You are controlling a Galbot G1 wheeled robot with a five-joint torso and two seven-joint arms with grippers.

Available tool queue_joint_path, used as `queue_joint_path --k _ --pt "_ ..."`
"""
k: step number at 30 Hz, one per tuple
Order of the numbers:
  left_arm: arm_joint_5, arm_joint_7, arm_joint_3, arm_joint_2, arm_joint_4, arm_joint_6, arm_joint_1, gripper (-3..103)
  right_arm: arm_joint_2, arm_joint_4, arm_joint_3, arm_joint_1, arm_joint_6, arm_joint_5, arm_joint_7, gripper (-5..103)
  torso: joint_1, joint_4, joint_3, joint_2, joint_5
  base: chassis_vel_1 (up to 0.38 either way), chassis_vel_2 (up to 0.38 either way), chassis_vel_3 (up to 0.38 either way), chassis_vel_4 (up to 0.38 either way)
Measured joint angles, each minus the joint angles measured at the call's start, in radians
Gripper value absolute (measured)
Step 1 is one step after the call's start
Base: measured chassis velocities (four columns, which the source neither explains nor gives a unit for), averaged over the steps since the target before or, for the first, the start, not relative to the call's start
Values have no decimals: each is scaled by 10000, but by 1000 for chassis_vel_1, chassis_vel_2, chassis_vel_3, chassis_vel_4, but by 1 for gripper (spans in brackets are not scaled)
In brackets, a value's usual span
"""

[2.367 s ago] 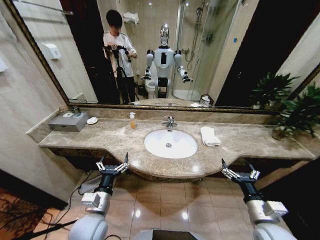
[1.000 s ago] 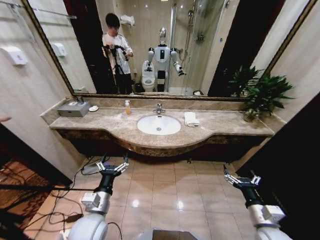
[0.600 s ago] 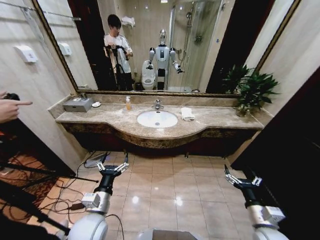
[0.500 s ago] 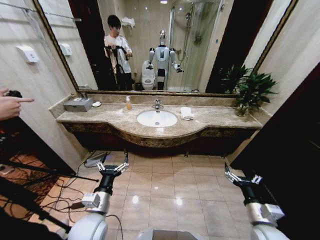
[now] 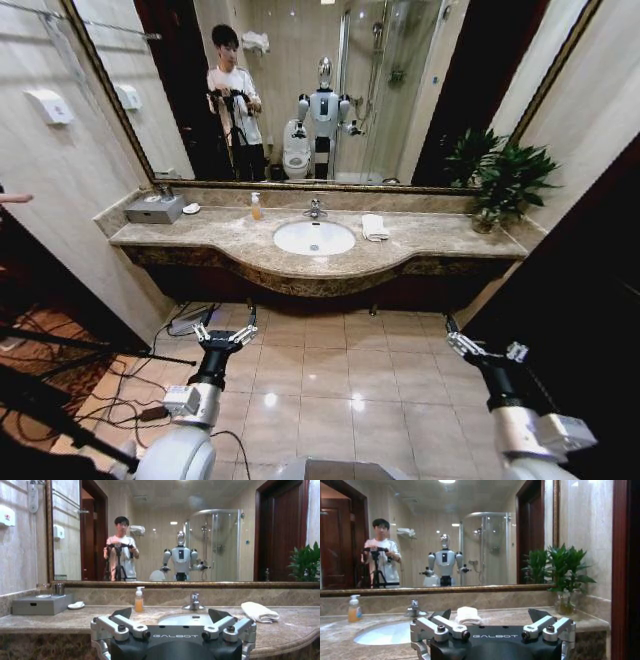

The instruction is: Pick up the towel from the sink counter and wipe the mirror surface.

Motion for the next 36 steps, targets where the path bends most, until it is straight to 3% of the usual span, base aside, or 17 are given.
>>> queue_joint_path --k 22,26,29,36 --pt "0 0 0 0 0 0 0 100 -50 -688 -2002 745 -176 -1535 214 100 3 -1 1 0 0 0 0 0 0" --pt "0 0 0 0 0 0 0 100 -320 -882 -2653 675 60 -1808 566 100 3 -2 1 0 0 0 0 0 0" --pt "0 0 0 0 0 0 0 100 -834 -1032 -3427 682 271 -2040 1317 100 2 0 1 0 0 0 0 0 0" --pt "0 0 0 0 0 0 0 100 -1055 -1075 -4244 780 326 -2365 1876 100 3 -1 1 0 1 0 0 0 0"
